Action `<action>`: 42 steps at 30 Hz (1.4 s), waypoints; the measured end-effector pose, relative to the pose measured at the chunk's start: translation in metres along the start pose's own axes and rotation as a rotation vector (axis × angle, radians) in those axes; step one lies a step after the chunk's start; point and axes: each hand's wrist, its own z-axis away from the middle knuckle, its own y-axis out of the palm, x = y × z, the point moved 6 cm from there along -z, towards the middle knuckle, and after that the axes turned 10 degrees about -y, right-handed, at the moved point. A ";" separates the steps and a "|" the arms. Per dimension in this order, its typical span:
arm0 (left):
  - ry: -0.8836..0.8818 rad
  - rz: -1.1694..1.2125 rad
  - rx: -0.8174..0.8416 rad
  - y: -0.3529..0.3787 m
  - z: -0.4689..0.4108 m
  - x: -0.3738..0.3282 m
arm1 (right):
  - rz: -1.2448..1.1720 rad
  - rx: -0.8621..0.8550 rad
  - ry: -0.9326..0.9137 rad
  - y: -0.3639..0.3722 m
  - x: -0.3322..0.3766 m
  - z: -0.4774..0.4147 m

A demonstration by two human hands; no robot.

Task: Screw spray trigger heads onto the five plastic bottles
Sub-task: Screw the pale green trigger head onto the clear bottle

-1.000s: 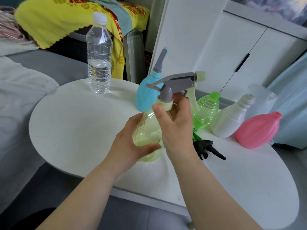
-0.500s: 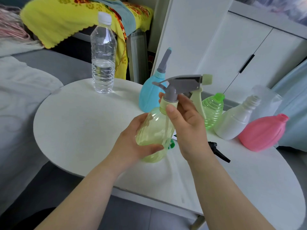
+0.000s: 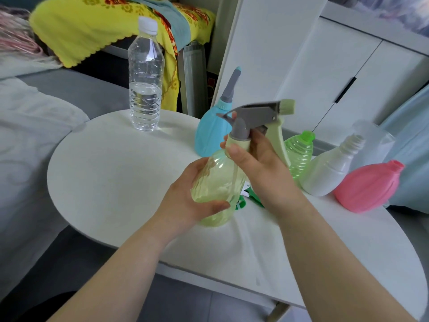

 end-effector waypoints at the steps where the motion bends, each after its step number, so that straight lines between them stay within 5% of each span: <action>1: 0.000 0.007 0.006 0.000 -0.001 0.000 | -0.006 0.019 0.022 -0.001 -0.002 0.001; 9: -0.005 0.035 0.053 0.000 -0.005 0.005 | -0.419 -0.031 -0.216 -0.012 0.009 -0.006; 26: -0.021 0.025 0.020 0.000 -0.003 0.003 | -0.114 0.082 -0.200 -0.003 0.023 0.003; 29: -0.013 0.038 0.034 0.000 -0.003 0.003 | -0.224 0.113 -0.172 -0.007 0.017 0.004; 39: 0.002 0.050 0.017 0.002 -0.003 0.004 | -0.219 -0.233 -0.239 -0.015 0.015 0.001; 42: 0.011 0.052 0.013 0.001 -0.004 0.004 | -0.153 -0.190 -0.228 -0.010 0.016 0.002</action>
